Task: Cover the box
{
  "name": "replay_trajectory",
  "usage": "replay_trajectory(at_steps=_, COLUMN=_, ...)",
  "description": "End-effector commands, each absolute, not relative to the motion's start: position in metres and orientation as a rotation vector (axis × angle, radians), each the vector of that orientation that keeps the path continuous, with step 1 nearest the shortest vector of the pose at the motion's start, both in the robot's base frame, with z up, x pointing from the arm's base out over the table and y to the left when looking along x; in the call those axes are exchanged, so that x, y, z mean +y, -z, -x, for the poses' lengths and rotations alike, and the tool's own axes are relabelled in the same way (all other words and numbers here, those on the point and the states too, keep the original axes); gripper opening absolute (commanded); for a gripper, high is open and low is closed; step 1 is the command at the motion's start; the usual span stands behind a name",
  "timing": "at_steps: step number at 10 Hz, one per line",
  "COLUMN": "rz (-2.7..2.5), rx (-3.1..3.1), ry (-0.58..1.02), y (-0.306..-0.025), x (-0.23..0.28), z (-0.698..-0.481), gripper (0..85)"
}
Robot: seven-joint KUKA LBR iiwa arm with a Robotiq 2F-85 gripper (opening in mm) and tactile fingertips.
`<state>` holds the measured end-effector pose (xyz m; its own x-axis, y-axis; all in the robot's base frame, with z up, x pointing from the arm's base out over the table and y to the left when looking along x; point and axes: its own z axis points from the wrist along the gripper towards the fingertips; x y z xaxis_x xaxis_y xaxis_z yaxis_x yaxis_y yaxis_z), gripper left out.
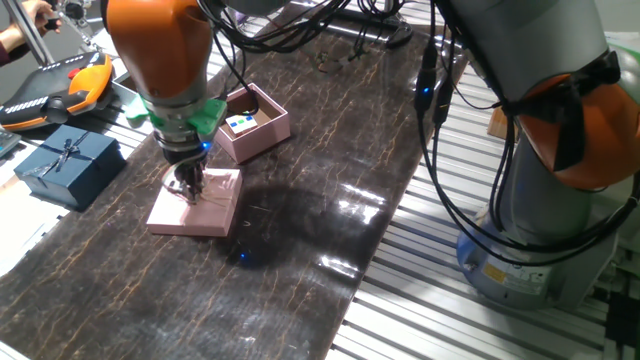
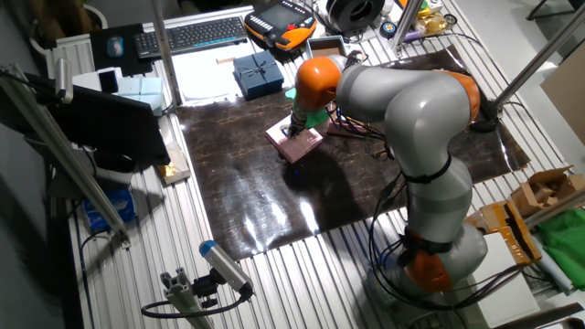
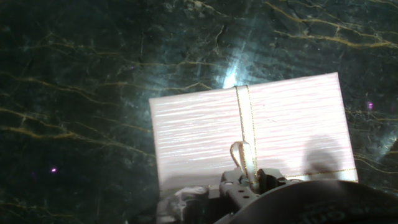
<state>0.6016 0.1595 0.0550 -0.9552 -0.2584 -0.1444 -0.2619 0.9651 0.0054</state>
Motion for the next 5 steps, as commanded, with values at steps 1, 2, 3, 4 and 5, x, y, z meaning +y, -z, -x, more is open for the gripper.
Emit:
replay_trajectory(at_steps=1, rz=0.395, rx=2.971, ry=-0.039, y=-0.0546, x=0.1596, z=-0.6018, gripper=20.3)
replay_trajectory(at_steps=2, rz=0.405, rx=2.977, ry=-0.049, y=-0.0548, x=0.1596, z=-0.6018, gripper=4.3)
replay_trajectory(at_steps=3, rz=0.410, rx=2.977, ry=-0.049, y=-0.0553, x=0.1597, z=-0.6017, gripper=0.7)
replay_trajectory(at_steps=4, rz=0.414, rx=2.970, ry=-0.029, y=-0.0564, x=0.1595, z=-0.6017, gripper=0.7)
replay_trajectory(at_steps=5, rz=0.403, rx=2.968, ry=-0.019, y=-0.0580, x=0.1592, z=-0.6017, gripper=0.7)
